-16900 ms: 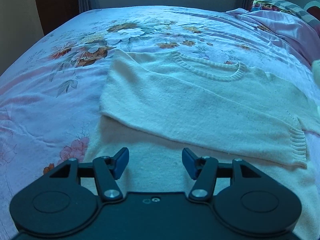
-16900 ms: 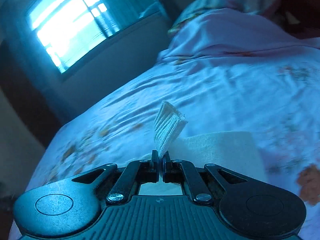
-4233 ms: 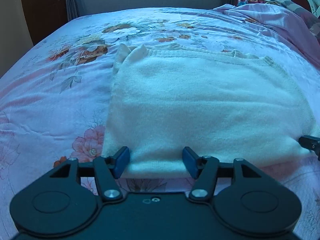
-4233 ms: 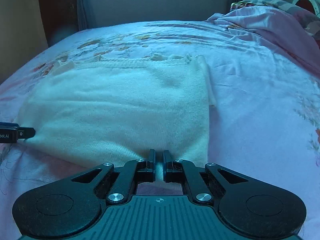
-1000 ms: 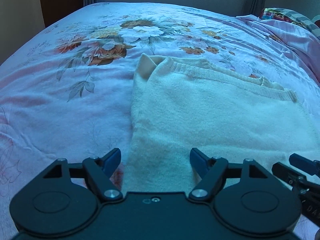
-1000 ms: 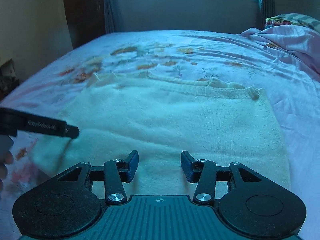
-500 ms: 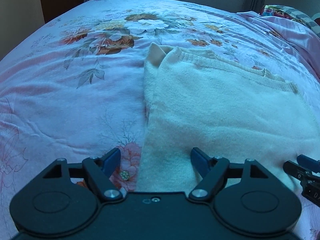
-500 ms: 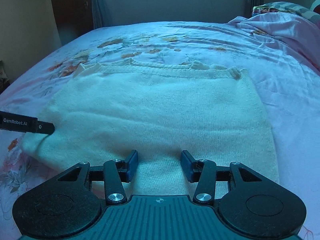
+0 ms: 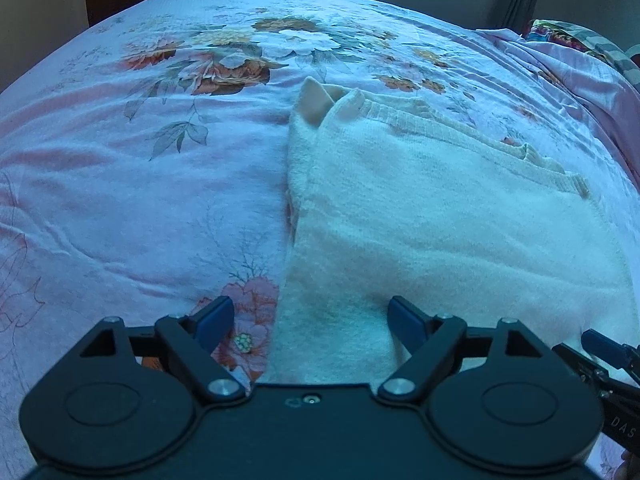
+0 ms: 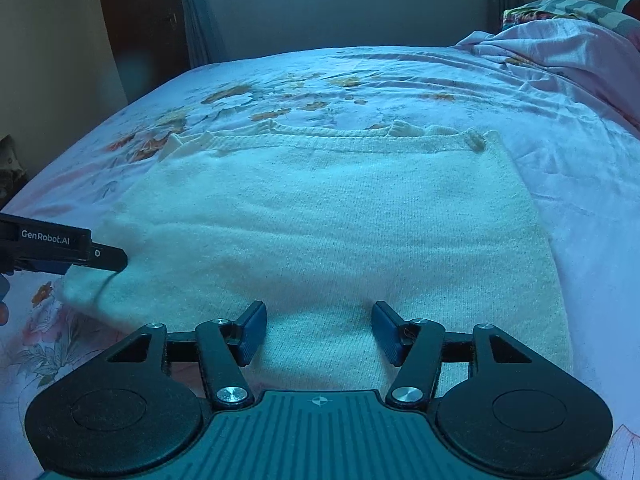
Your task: Fold small clothes
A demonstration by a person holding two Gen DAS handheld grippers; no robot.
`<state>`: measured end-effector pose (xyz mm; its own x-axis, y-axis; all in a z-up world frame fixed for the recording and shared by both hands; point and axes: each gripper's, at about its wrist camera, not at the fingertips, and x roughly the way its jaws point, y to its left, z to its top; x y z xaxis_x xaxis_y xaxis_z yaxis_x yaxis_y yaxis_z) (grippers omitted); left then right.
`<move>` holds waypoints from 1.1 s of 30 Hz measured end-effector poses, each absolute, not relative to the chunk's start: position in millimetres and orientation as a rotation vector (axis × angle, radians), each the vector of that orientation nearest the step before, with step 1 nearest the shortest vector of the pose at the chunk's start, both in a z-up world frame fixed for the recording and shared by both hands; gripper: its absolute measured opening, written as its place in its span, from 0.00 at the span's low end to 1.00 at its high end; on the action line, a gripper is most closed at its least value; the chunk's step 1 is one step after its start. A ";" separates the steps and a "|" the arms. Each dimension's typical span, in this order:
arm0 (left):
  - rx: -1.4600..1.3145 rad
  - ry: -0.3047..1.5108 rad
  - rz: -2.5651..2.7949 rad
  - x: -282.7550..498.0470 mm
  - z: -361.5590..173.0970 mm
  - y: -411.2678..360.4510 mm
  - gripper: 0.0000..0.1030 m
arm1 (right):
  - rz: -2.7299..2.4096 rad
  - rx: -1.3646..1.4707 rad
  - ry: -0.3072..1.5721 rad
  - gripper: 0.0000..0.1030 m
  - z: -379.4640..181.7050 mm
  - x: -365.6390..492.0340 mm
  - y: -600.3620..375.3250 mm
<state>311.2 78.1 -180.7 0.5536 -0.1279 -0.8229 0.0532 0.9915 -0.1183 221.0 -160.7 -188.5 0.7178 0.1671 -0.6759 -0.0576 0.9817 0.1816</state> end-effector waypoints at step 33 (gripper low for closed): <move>-0.390 0.949 -0.281 375.4 -175.8 77.7 0.14 | 0.101 0.088 0.694 0.56 -176.8 274.3 -145.5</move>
<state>375.4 77.7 -175.8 0.5550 -0.3991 -0.7299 0.0626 0.8950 -0.4417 274.3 -145.5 -176.8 0.7639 0.1223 -0.6336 -0.0639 0.9914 0.1143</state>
